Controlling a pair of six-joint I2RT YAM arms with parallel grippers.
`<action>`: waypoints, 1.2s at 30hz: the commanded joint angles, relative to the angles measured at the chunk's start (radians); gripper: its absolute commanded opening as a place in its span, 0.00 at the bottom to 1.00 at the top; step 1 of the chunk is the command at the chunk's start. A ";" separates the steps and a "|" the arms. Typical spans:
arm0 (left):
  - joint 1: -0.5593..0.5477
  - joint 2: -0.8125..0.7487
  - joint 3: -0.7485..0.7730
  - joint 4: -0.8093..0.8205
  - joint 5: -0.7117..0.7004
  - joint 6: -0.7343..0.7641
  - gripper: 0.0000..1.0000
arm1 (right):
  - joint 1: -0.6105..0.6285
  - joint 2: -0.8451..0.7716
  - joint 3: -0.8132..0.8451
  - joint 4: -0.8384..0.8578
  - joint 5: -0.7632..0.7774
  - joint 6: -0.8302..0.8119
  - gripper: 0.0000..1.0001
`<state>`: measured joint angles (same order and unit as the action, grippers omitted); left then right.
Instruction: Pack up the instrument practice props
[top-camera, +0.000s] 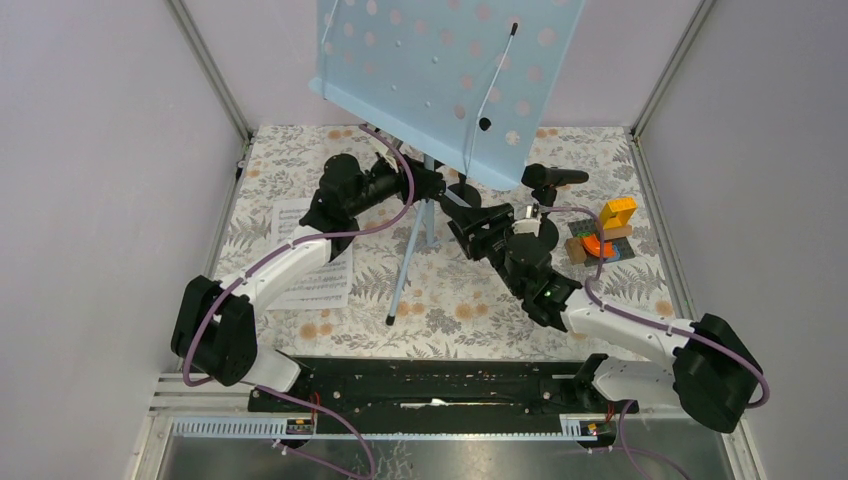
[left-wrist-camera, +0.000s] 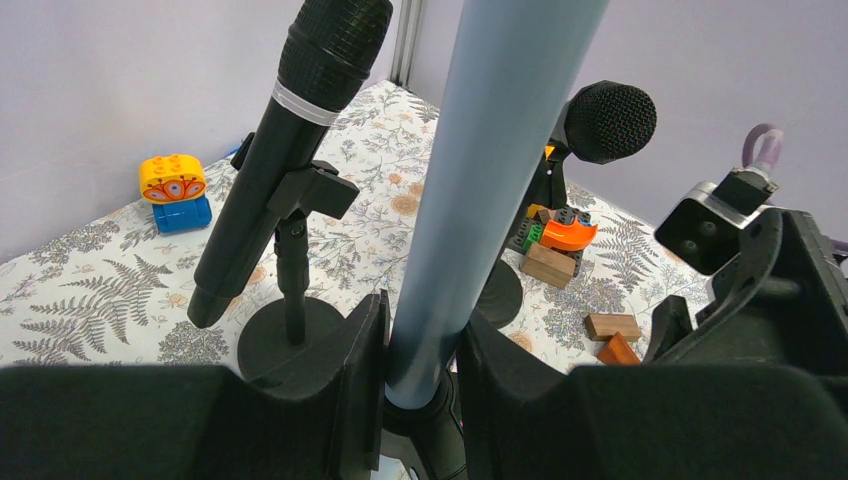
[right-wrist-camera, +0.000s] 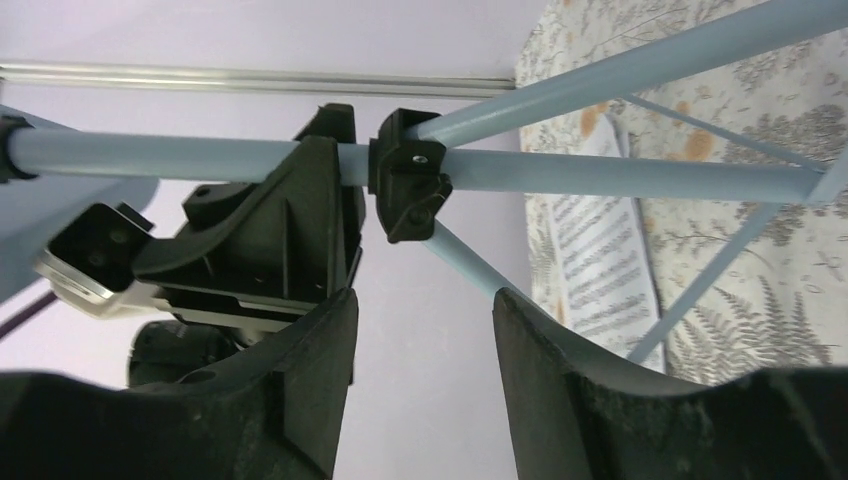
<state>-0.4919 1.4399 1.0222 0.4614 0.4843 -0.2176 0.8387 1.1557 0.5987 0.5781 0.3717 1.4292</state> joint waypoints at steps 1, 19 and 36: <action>0.015 0.019 0.024 -0.014 -0.030 -0.032 0.00 | -0.019 0.045 0.024 0.153 0.010 0.130 0.59; 0.015 0.010 0.025 -0.013 -0.017 -0.036 0.00 | -0.043 0.242 0.099 0.298 -0.023 0.226 0.50; 0.015 0.011 0.029 -0.016 -0.009 -0.040 0.00 | -0.059 0.293 0.129 0.293 -0.026 0.165 0.04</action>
<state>-0.4828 1.4410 1.0222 0.4583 0.4908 -0.2146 0.7940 1.4338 0.6868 0.8322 0.3397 1.6405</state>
